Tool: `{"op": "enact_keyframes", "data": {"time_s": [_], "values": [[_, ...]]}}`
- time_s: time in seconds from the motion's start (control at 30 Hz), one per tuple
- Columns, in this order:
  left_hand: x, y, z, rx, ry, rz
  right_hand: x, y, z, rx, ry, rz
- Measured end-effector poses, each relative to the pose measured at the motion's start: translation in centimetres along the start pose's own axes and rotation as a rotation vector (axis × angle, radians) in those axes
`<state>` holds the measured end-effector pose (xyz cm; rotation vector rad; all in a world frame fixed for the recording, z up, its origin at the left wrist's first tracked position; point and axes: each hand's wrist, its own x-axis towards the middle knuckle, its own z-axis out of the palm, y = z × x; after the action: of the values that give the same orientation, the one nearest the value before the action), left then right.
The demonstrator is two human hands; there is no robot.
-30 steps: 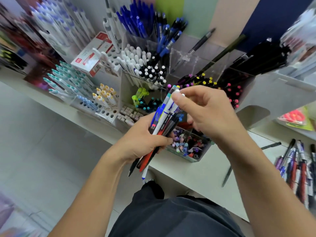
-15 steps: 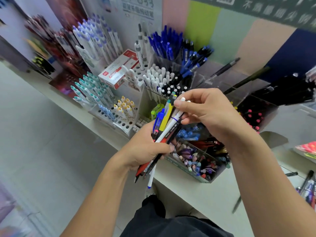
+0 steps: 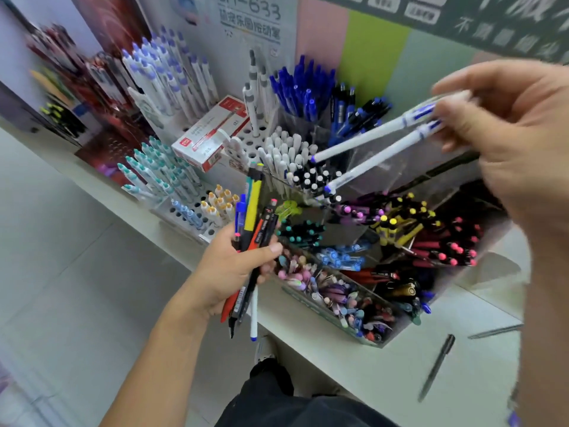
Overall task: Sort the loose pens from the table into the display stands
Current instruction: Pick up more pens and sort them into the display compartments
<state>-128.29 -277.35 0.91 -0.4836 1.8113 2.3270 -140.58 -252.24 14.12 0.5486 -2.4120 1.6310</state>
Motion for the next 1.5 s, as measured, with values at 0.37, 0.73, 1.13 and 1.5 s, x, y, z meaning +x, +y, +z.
{"op": "enact_keyframes", "data": {"time_s": [0.37,0.73,1.13,1.5], "values": [[1.5,0.2,0.0,-0.033,0.26,0.015,3.6,1.0,9.1,-0.458,-0.067,-0.487],[1.1,0.7,1.5,0.007,0.215,0.072,1.6,-0.6,2.3,-0.369,0.191,-0.35],[0.9,4.3,8.9,0.231,-0.043,0.165,-6.3,1.8,-1.5,-0.031,0.026,0.069],[1.0,3.2,9.3,0.307,0.122,0.181,-1.1,0.6,0.0,0.005,-0.038,0.192]]}}
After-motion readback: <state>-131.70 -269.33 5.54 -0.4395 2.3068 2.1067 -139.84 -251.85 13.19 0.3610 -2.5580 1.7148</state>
